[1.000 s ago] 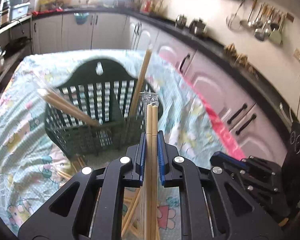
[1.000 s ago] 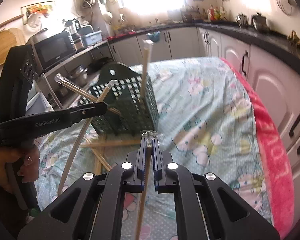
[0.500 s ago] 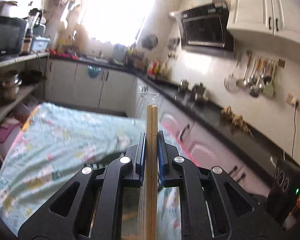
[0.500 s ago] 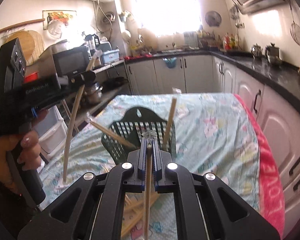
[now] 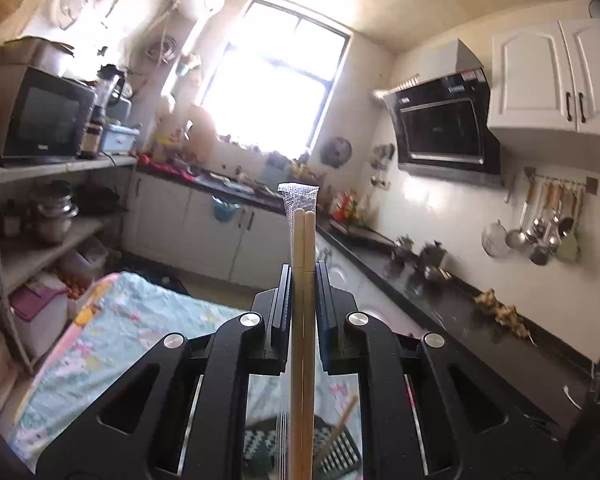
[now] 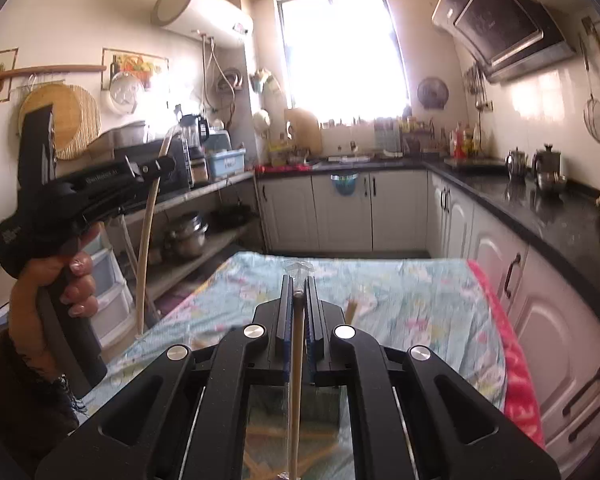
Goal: Organize utensils
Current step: 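Raise the held chopsticks with both grippers and bring them over the basket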
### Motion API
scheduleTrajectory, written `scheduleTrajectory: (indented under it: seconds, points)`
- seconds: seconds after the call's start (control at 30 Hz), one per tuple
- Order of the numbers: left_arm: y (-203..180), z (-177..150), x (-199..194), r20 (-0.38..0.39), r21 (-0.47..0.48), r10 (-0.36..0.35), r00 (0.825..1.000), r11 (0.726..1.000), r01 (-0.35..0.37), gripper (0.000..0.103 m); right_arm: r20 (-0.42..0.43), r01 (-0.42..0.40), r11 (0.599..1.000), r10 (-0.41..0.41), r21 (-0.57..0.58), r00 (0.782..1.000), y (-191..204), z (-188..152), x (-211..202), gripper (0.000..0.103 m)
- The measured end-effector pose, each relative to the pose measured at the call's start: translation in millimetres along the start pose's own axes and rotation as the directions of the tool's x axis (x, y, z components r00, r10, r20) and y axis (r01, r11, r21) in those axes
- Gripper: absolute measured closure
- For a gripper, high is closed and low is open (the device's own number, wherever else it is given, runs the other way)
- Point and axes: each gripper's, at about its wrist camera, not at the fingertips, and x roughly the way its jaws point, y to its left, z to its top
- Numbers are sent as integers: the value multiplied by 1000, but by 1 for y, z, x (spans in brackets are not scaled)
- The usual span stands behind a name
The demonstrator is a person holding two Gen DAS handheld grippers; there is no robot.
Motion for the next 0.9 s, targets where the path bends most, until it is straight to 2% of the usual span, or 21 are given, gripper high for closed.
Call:
scheduleTrajectory:
  seconds: [0.2, 0.4, 0.6, 0.9]
  points:
    - [12, 12, 6, 83, -6, 47, 995, 999, -47, 96, 71, 13, 1000, -11, -25, 997, 1, 23, 2, 97]
    - [20, 3, 20, 111, 1, 83, 990, 996, -84, 96, 145, 26, 998, -17, -62, 989, 5, 40, 4, 97]
    - [23, -11, 40, 113, 2, 97, 989, 995, -97, 96, 185, 40, 997, -26, -73, 982, 5, 46, 16, 97]
    - [29, -35, 54, 102, 1, 66, 993, 998, -67, 96, 228, 63, 990, -33, -128, 973, 8, 41, 34, 97]
